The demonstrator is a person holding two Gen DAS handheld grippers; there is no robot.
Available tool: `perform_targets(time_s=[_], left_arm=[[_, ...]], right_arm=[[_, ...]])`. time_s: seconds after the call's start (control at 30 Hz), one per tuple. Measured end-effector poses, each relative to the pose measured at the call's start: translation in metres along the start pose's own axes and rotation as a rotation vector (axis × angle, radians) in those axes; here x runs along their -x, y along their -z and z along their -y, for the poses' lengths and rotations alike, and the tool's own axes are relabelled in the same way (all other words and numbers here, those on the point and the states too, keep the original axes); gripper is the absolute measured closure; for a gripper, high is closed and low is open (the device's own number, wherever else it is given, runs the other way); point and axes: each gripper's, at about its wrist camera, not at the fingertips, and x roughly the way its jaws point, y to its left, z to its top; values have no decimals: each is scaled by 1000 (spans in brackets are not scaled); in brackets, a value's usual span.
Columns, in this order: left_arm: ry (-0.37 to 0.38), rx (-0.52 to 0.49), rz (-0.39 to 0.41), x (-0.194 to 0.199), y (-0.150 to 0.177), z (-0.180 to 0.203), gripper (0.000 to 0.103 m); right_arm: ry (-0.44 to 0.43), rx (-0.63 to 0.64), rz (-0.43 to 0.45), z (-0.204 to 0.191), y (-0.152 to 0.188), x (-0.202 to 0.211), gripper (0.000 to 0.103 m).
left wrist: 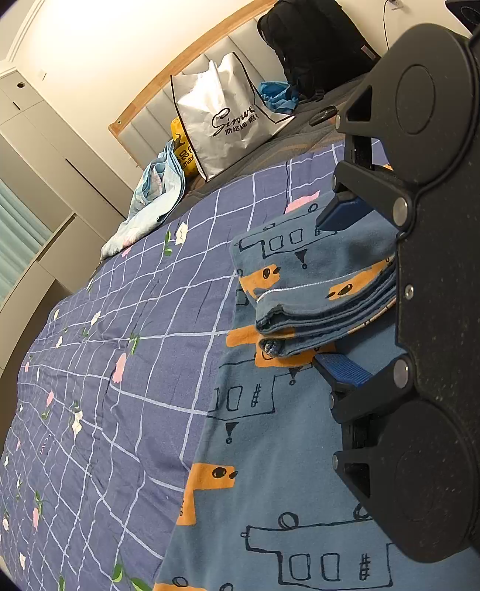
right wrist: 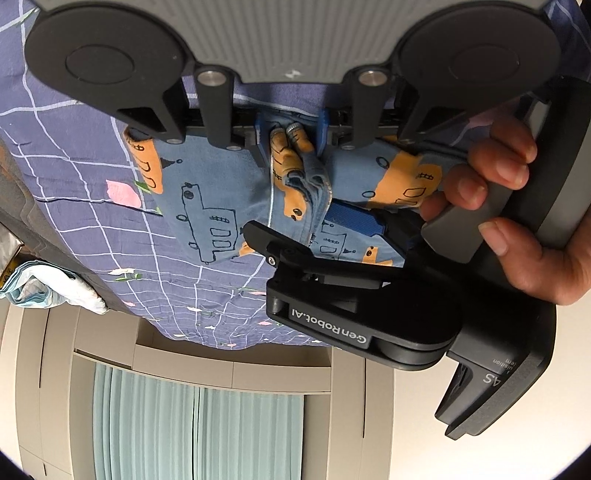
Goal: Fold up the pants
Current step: 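Grasp the folded pant edge with the left tool while the right tool grasps beside it, then hold the folded edge with both tools and lift it slightly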
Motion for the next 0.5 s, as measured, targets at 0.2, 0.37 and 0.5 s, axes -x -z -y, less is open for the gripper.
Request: perform_targets(time_s=[0.2,0.37,0.5], left_arm=[[0,0,0,0,0,0,28],[2,6,-1,0,0,0,28],[5,50,-9,1,-3,-2,29]], right_arm=[[-8,-13,-2,2,1,-3,72],[-18,-26,-6,4,1,-6,71],[-30,-45,-8,6,1,-6,71]])
